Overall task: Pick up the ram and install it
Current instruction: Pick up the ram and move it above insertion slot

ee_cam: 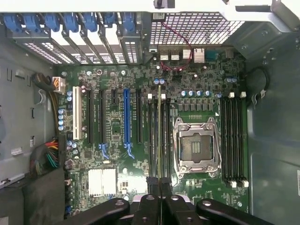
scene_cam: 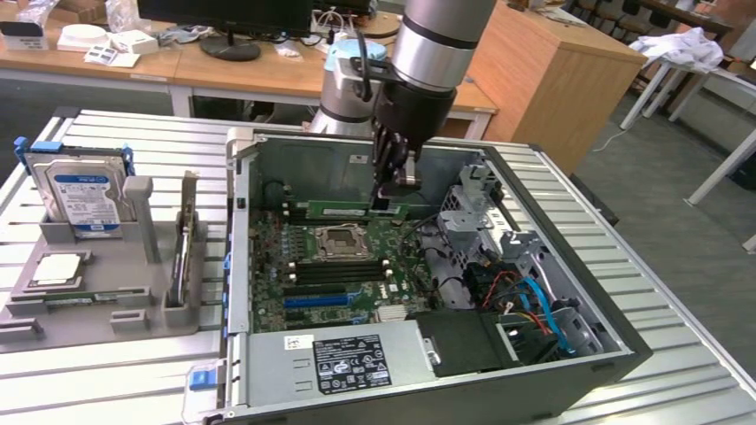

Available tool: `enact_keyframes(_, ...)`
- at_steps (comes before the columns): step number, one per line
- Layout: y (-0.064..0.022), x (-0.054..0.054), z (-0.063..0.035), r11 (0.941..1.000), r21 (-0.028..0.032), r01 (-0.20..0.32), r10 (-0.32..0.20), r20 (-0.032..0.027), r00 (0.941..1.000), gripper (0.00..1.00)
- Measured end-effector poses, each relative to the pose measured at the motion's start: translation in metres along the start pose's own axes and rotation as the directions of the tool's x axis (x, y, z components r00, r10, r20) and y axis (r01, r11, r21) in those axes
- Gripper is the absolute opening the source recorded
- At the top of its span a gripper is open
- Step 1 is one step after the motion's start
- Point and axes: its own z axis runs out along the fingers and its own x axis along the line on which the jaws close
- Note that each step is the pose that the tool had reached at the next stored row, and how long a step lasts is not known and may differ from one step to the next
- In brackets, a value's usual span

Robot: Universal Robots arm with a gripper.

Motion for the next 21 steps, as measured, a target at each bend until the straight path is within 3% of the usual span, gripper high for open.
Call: enact_keyframes(21,-0.0013,-0.0075,0.0008,1.0000,0.0000,0.000,0.000,0.0001,1.0000,0.12)
